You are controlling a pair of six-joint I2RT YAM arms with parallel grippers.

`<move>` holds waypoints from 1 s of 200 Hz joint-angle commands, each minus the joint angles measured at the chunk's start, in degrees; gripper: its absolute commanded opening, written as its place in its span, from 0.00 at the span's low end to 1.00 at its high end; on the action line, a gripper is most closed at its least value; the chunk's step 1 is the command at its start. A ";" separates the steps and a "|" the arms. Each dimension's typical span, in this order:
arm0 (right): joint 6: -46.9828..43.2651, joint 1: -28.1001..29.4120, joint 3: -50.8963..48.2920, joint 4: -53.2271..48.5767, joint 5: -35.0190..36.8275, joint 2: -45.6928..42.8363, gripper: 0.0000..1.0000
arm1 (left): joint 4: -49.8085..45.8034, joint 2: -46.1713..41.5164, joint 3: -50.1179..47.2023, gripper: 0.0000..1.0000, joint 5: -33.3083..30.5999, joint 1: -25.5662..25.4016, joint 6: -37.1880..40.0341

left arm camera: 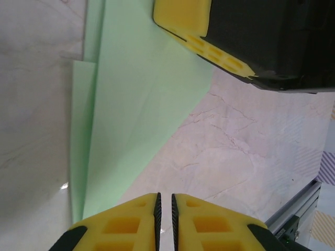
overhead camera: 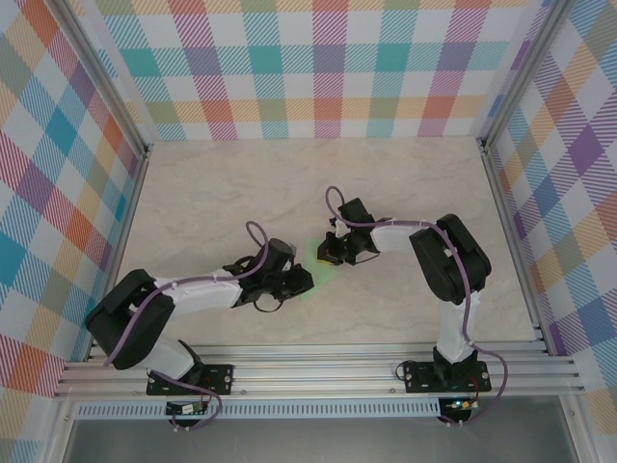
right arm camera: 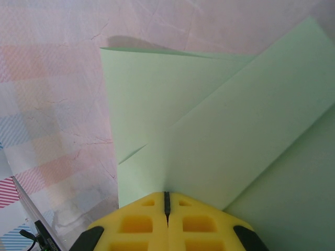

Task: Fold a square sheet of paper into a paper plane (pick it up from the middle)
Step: Fourth fold the wing at the center of the table.

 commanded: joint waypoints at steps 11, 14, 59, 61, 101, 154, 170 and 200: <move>-0.44 0.28 -2.21 -6.01 7.43 4.37 0.00 | 2.58 4.63 -0.28 0.15 3.42 0.09 -0.58; -0.43 0.27 -2.25 -6.01 7.51 4.36 0.00 | 2.39 4.77 -0.57 0.15 3.41 0.05 -0.57; -0.87 0.27 -2.53 -6.05 7.73 4.45 0.00 | -2.80 1.57 -5.87 0.15 -0.02 0.07 -0.54; -0.92 0.22 -2.53 -6.09 7.71 4.45 0.00 | -2.91 1.31 -6.10 0.15 -0.19 0.05 -0.56; -2.25 0.32 -1.99 -6.39 7.09 4.46 0.00 | -6.01 -3.66 -7.25 0.15 -1.36 0.04 -0.13; -10.33 1.23 -2.27 -7.84 4.03 3.28 0.01 | -16.19 -14.42 -3.58 0.18 -9.11 0.13 2.20; -13.45 1.58 -3.29 -8.07 2.50 2.24 0.02 | -18.25 -16.19 -2.85 0.19 -11.05 0.31 2.57; -20.77 1.85 -5.24 -8.91 -2.03 -0.98 0.04 | -18.24 -16.42 -2.42 0.25 -12.37 0.65 2.70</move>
